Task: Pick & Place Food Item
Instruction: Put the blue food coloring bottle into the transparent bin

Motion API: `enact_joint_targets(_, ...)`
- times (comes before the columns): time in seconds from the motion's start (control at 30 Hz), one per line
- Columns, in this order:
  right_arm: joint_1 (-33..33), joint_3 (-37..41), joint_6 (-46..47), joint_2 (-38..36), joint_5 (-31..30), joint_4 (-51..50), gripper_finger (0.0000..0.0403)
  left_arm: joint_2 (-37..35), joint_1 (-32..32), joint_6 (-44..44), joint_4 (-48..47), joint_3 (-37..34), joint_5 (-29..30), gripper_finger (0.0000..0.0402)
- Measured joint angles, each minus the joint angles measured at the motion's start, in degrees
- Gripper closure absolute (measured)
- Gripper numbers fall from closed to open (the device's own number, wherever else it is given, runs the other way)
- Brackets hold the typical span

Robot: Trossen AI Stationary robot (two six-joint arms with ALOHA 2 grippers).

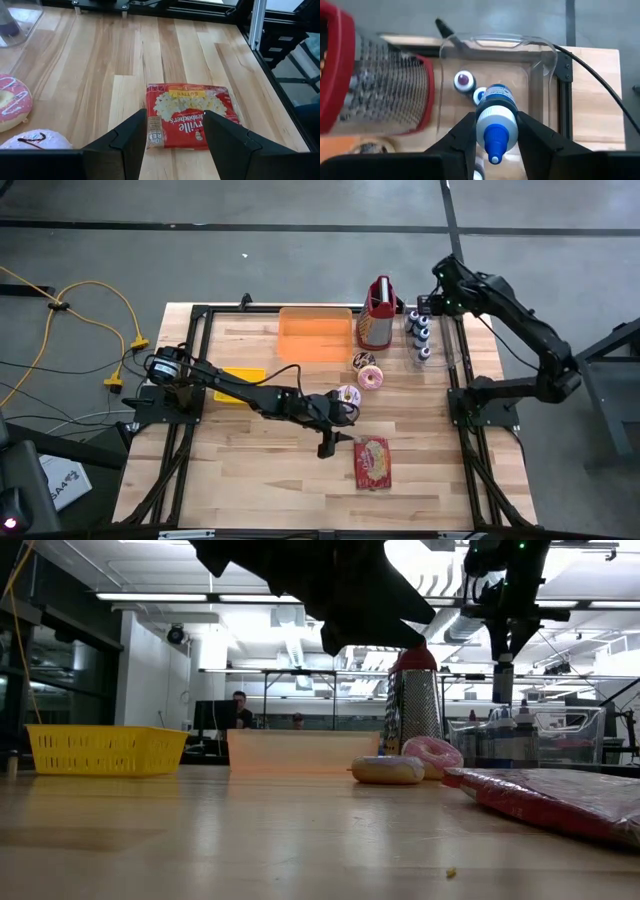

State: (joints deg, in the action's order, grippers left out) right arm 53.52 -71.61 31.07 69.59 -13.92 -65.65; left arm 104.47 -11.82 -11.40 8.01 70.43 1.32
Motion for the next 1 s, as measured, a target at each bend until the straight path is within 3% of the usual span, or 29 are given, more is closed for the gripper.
enact_joint_targets(0.23,0.0,0.0,6.4,1.8,-1.7,0.4,0.0297,0.0,-1.1,0.0,-0.5,0.0,0.0,0.0215)
enact_joint_targets(1.0,-0.6,0.0,6.3,2.5,-4.2,2.2,0.0297,0.0,-4.2,4.3,-3.7,0.0,-0.1,0.0215)
